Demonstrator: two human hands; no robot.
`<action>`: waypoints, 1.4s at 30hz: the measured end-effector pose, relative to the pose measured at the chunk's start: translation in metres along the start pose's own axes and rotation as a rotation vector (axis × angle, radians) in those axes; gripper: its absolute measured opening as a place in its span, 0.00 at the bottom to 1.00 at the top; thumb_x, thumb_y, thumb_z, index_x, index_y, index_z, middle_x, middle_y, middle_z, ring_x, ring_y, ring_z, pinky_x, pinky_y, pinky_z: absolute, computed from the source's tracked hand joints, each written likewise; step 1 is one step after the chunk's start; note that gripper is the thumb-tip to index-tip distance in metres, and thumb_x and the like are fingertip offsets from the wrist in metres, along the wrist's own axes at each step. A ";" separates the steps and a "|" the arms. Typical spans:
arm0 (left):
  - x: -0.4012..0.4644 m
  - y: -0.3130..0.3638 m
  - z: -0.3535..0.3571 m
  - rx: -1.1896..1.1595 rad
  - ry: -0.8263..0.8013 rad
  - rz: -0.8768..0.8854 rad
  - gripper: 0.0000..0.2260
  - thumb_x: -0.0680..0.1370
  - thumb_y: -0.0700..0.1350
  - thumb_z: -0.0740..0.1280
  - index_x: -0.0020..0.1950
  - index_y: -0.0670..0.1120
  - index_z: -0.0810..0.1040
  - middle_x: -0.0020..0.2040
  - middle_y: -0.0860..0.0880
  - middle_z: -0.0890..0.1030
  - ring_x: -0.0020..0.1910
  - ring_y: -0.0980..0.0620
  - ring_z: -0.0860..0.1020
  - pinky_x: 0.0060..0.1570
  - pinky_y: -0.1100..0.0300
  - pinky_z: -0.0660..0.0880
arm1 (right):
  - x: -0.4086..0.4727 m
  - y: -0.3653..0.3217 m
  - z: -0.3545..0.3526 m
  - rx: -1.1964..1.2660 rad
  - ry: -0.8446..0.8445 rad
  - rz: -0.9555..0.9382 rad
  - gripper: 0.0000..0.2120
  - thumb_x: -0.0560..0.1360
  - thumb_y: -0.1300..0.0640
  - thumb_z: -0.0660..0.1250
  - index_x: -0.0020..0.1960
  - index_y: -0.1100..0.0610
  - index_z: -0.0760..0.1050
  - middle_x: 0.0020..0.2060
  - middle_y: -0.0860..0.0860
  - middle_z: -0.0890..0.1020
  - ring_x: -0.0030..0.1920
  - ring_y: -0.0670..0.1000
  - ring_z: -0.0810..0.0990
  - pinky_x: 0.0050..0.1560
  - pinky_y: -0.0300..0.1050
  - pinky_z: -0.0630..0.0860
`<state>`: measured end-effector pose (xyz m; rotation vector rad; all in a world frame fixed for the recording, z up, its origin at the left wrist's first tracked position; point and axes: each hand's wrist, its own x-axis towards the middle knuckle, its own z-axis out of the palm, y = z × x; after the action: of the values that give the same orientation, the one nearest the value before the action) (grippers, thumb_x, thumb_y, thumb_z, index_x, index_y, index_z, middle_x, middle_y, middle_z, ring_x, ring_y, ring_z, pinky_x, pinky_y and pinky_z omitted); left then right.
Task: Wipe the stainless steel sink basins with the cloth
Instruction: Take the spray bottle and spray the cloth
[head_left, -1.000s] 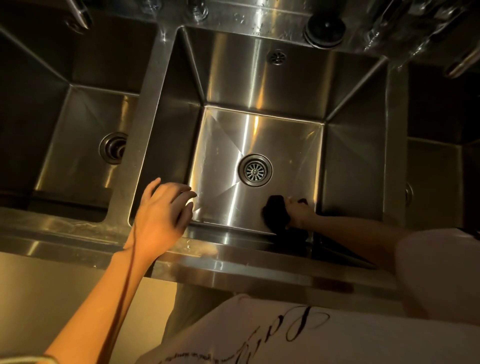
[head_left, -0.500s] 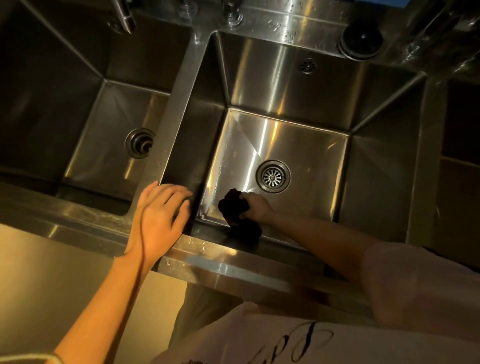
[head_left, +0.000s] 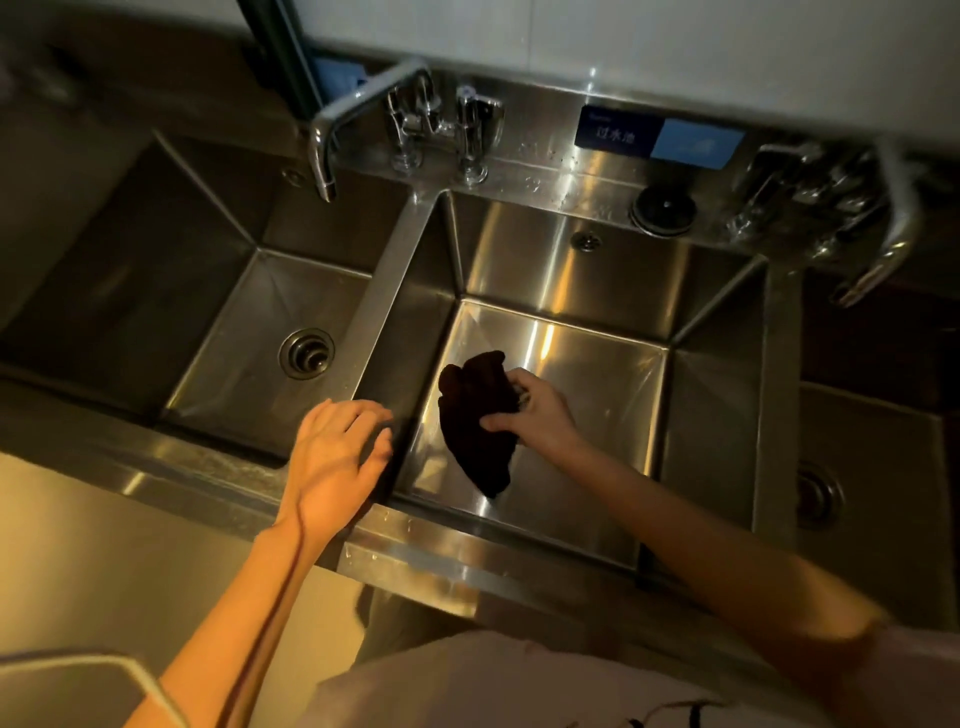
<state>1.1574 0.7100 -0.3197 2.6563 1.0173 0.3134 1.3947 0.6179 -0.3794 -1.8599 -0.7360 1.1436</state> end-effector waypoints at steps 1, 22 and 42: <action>0.003 0.003 -0.004 -0.003 0.009 -0.007 0.14 0.78 0.50 0.59 0.53 0.45 0.81 0.51 0.50 0.81 0.52 0.50 0.77 0.57 0.54 0.67 | -0.007 -0.009 -0.008 0.002 0.027 -0.019 0.21 0.62 0.60 0.79 0.50 0.47 0.75 0.42 0.39 0.77 0.44 0.46 0.78 0.43 0.43 0.77; 0.076 0.029 -0.056 -0.007 -0.010 0.285 0.17 0.74 0.51 0.60 0.56 0.44 0.79 0.55 0.44 0.78 0.53 0.42 0.76 0.54 0.49 0.70 | -0.133 -0.069 -0.053 0.213 0.693 -0.028 0.19 0.60 0.60 0.79 0.47 0.47 0.79 0.44 0.51 0.84 0.45 0.55 0.84 0.51 0.60 0.80; 0.103 0.034 -0.047 -0.069 -0.261 0.707 0.25 0.74 0.56 0.56 0.62 0.42 0.78 0.61 0.40 0.78 0.59 0.37 0.75 0.59 0.42 0.71 | -0.192 -0.068 0.037 0.338 1.130 0.131 0.17 0.62 0.60 0.79 0.45 0.47 0.78 0.38 0.46 0.83 0.35 0.45 0.80 0.39 0.45 0.78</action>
<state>1.2388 0.7641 -0.2541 2.8012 -0.0327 0.1238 1.2770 0.5107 -0.2468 -1.8826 0.2159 0.1282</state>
